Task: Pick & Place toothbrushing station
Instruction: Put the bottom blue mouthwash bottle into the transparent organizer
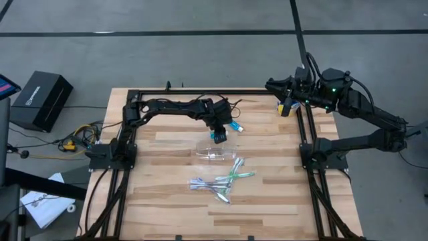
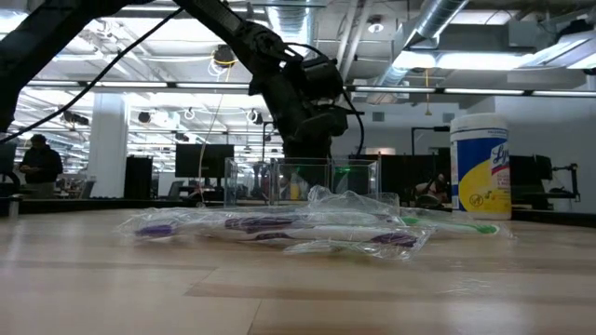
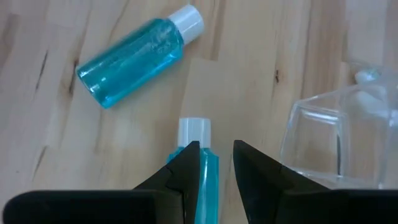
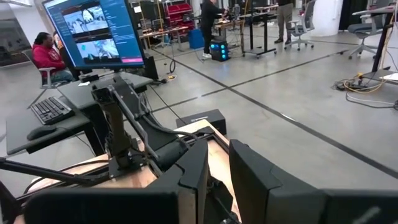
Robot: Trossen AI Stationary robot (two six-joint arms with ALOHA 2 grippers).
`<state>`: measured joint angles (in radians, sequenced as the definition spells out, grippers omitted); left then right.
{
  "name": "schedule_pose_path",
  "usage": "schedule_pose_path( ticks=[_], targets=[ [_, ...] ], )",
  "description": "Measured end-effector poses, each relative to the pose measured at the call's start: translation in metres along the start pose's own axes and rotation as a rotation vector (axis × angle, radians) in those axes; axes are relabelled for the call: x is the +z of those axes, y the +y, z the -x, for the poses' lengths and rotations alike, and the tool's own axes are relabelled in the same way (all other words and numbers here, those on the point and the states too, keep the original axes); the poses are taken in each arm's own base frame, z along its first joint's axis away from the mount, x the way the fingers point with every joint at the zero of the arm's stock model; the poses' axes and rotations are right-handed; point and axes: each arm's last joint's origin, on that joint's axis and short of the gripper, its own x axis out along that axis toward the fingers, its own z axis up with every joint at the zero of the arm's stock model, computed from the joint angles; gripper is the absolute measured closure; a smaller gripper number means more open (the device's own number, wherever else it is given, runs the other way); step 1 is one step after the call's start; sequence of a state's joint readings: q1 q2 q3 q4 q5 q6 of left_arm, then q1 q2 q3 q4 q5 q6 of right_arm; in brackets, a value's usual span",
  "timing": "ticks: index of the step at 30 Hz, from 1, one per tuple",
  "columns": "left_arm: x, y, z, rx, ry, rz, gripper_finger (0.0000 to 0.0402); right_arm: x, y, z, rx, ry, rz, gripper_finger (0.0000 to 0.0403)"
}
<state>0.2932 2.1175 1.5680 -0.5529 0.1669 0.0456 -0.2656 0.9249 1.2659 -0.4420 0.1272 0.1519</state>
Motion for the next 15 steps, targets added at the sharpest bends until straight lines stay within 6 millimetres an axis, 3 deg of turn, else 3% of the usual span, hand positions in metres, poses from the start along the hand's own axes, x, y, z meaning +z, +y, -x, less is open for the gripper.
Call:
schedule_pose_path(
  ticks=[8, 15],
  targets=[
    [-0.001, 0.002, -0.018, -0.021, 0.01, 0.002, 0.0309, 0.0, 0.001, -0.005, 0.005, -0.006, 0.004, 0.0344],
    [0.012, 0.003, -0.014, -0.016, -0.045, -0.008, 0.0309, 0.001, 0.002, -0.005, 0.028, -0.01, 0.001, 0.0344]
  ],
)
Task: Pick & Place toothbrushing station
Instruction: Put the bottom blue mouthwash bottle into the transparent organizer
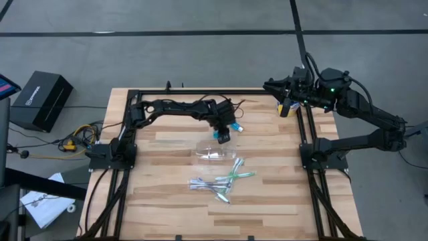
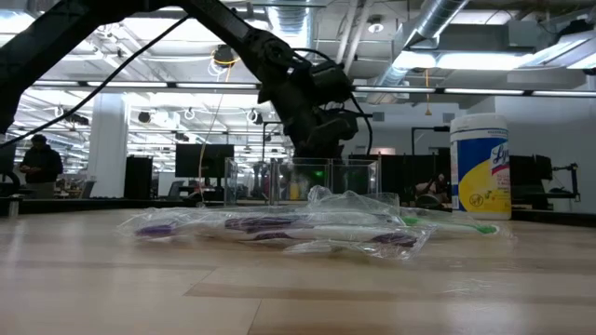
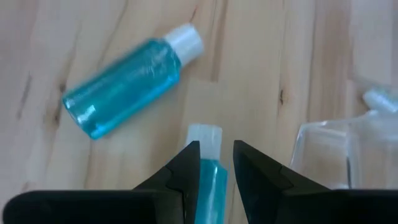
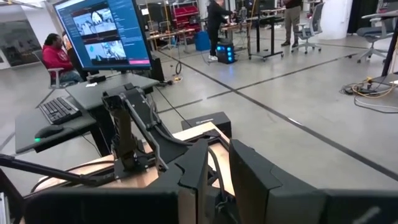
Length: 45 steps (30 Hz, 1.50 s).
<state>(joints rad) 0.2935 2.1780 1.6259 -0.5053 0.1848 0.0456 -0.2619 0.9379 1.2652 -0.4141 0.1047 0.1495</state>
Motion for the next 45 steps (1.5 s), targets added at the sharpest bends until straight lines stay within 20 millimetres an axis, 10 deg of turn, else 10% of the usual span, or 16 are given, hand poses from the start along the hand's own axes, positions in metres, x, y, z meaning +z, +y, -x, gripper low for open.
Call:
schedule_pose_path(
  ticks=[45],
  targets=[
    [-0.019, -0.018, -0.03, -0.157, 0.161, -0.078, 0.0304, 0.001, 0.001, 0.0, 0.026, -0.009, 0.033, 0.0344]
  ],
)
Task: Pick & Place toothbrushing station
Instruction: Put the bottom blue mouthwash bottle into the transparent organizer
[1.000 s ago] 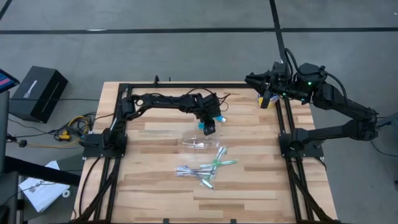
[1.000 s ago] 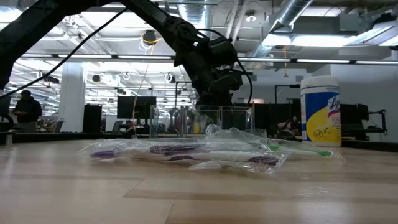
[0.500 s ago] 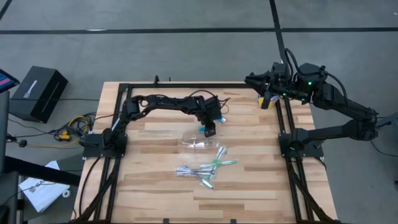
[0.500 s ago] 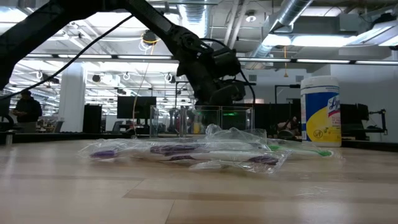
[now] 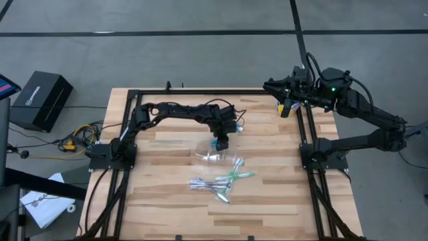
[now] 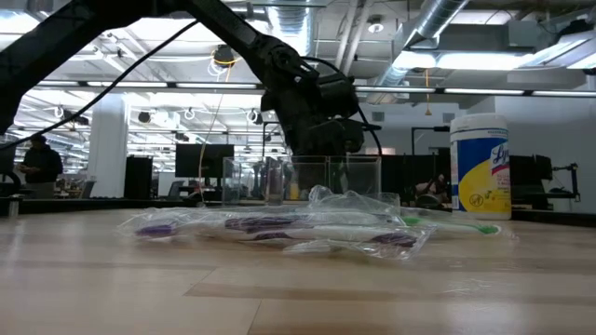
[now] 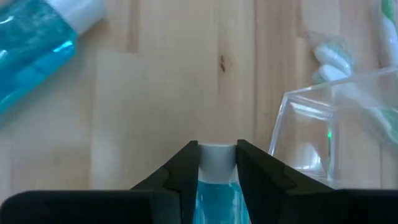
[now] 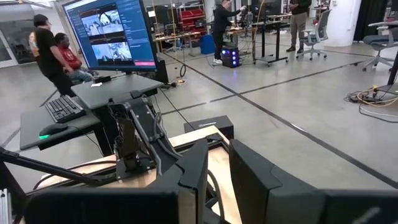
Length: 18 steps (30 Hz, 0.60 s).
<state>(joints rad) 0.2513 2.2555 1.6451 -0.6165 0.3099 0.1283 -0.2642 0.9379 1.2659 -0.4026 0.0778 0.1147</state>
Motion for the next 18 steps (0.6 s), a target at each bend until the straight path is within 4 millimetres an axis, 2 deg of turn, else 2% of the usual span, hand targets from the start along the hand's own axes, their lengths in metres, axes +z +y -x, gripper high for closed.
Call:
schedule_pose_path(
  ticks=[4, 12, 18],
  targets=[
    [0.0, -0.001, 0.0, 0.0, 0.004, -0.004, 0.0316, 0.0, -0.002, 0.0, -0.013, -0.001, 0.009, 0.0344],
    [-0.001, 0.007, 0.003, 0.026, 0.003, 0.011, 0.0392, 0.001, -0.008, 0.0, -0.041, -0.005, 0.006, 0.0344],
    [-0.002, 0.014, 0.005, 0.024, -0.006, 0.022, 0.04, 0.001, -0.009, 0.0, -0.043, -0.005, 0.006, 0.0344]
  ],
)
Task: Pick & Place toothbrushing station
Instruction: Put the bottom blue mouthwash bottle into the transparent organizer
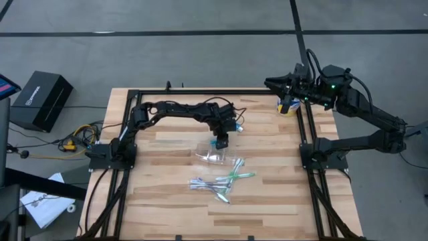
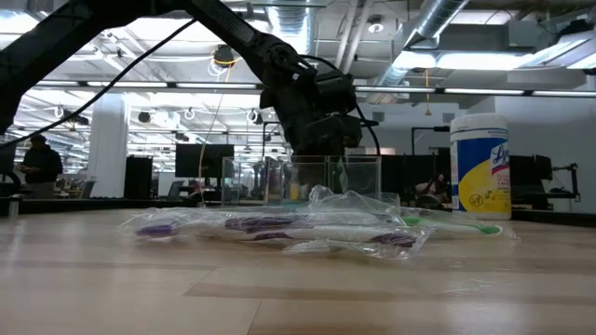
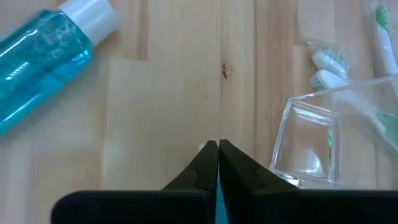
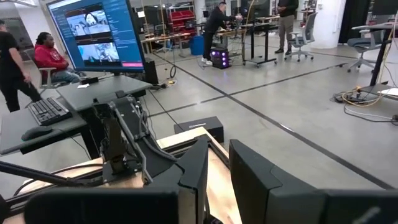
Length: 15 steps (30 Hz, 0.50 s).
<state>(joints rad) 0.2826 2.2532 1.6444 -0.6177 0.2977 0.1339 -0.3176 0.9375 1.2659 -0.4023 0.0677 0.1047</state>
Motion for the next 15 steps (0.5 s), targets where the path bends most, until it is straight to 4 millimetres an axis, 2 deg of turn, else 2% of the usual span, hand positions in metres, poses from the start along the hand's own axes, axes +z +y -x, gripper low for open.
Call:
schedule_pose_path(
  ticks=[5, 8, 11, 15],
  targets=[
    [0.001, 0.002, 0.005, 0.007, -0.011, -0.021, 0.0397, 0.001, 0.0, 0.0, 0.001, -0.008, -0.001, 0.0344],
    [-0.002, 0.013, 0.009, 0.111, 0.009, 0.001, 0.0398, 0.001, 0.0, 0.0, 0.001, -0.009, -0.001, 0.0344],
    [-0.006, 0.024, 0.014, 0.116, 0.024, -0.01, 0.0401, 0.001, 0.0, 0.0, 0.0, -0.011, -0.002, 0.0344],
    [-0.005, 0.021, 0.014, 0.128, 0.027, -0.025, 0.0401, 0.002, 0.0, 0.0, -0.002, -0.021, -0.006, 0.0344]
  ],
)
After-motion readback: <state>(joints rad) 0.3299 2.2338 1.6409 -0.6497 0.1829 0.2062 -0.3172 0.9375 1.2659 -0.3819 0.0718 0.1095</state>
